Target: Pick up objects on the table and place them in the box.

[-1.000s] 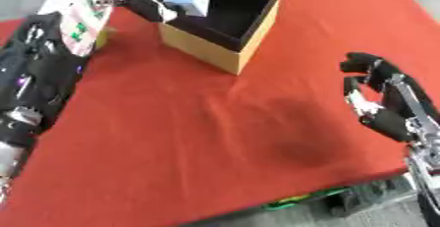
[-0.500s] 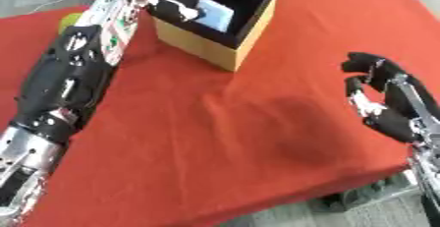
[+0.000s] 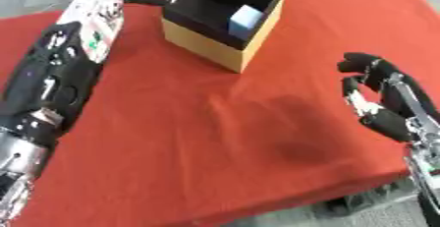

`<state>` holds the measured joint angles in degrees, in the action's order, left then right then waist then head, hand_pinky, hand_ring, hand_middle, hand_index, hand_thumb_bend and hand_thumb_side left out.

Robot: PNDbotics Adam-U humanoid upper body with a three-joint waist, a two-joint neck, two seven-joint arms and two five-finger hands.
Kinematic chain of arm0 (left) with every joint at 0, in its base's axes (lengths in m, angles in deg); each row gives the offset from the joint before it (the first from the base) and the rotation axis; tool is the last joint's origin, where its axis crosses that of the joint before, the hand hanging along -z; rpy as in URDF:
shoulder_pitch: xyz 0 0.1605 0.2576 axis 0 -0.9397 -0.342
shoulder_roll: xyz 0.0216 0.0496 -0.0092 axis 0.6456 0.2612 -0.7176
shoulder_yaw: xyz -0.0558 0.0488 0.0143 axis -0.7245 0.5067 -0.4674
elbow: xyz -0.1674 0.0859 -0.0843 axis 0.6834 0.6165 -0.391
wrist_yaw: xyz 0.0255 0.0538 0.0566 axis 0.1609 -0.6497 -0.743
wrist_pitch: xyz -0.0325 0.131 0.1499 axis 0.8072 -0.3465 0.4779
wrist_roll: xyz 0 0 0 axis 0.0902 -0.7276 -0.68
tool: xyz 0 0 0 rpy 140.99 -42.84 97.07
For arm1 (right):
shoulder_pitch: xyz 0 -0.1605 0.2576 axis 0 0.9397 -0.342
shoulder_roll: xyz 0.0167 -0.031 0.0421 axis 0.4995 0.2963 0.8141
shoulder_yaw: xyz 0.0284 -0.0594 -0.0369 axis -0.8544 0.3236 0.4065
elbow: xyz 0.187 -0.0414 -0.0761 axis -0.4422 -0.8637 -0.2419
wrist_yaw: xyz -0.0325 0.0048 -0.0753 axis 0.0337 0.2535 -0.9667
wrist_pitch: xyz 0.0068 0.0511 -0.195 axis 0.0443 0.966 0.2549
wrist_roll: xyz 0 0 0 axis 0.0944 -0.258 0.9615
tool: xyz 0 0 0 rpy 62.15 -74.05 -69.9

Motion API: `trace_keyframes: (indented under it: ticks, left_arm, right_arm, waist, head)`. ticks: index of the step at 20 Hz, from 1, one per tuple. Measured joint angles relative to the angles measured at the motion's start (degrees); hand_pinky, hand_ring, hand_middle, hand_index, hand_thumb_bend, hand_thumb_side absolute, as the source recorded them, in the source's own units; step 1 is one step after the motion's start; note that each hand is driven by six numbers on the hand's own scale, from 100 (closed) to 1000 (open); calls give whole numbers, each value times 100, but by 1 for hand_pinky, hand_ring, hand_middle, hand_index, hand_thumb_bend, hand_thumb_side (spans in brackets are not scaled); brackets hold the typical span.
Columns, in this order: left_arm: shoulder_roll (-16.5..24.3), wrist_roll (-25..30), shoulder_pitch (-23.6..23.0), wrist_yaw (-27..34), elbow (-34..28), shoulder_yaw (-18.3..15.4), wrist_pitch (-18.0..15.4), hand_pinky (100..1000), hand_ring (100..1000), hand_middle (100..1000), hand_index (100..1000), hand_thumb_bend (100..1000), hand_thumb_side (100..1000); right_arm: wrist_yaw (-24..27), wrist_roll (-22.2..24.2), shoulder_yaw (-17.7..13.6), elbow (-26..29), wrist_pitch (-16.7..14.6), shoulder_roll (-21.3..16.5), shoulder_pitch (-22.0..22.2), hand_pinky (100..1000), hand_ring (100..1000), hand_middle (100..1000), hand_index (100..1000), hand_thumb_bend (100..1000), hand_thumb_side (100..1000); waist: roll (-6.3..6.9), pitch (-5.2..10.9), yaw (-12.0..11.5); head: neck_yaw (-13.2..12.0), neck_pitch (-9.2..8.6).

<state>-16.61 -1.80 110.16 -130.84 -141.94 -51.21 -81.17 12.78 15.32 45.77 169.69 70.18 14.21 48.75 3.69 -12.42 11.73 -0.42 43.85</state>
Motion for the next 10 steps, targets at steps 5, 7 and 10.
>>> trace_keyframes:
  ticks: [5,7,10]
  left_arm:
    - [461,862,-197,103,41,-136,52,761,776,805,917,566,337]
    - [550,1134,-271,52,226,-213,44,759,774,802,917,570,337]
    - [583,1324,-318,-107,605,-362,68,751,767,794,912,573,338]
  right_arm:
    - [-3,-27,-40,-2,4,-3,48,727,800,729,861,100,462]
    - [-4,-30,-56,-2,1,-4,66,727,800,729,861,100,462]
    - [-4,-33,-57,-2,-1,-4,69,728,800,729,861,100,463]
  waist:
    - [-21,20,-91]
    - [-32,22,-108]
    - [-43,22,-109]
  head:
    - [73,0]
    - [96,0]
    - [105,0]
